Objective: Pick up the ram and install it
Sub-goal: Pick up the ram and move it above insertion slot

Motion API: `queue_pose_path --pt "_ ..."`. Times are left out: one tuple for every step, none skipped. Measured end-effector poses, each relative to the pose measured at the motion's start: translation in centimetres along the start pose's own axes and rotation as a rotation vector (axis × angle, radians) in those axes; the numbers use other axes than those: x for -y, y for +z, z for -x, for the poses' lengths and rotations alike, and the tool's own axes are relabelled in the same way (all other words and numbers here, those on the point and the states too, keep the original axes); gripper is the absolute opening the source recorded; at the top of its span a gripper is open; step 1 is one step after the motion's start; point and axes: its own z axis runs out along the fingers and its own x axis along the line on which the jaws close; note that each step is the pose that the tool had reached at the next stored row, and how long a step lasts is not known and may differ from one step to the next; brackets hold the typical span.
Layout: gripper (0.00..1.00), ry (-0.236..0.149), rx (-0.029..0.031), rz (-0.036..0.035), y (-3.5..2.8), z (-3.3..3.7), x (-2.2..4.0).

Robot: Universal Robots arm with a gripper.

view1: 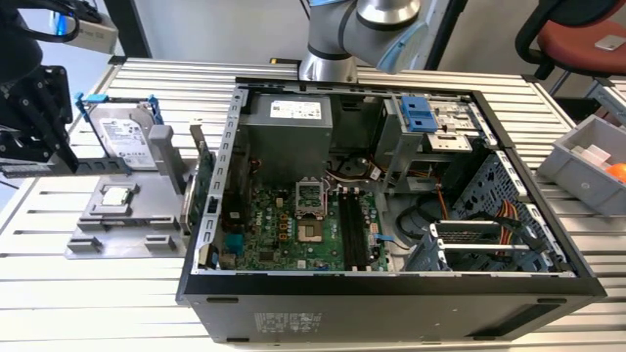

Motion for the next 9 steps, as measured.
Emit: queue_pose_path --pt "0.0 0.0 0.0 0.0001 0.0 0.0 0.0" --pt "0.0 0.0 -0.0001 0.0004 -0.01 0.0 0.08" --pt "0.0 0.0 -0.0002 0.0008 -0.02 0.0 0.24" --pt "0.0 0.0 -0.0001 0.0008 -0.01 -0.01 0.39" --pt "0.0 0.0 -0.0001 0.0008 -0.02 -0.02 0.57" --pt "0.0 -0.001 -0.0001 0.0008 -0.02 -0.03 0.77" --pt "0.0 -0.001 -0.0001 0.0008 -0.02 -0.04 1.0" --pt "0.0 -0.001 0.0 0.0008 -0.02 -0.05 1.27" --pt "0.0 -0.001 0.0 0.0007 -0.02 -0.06 1.5"
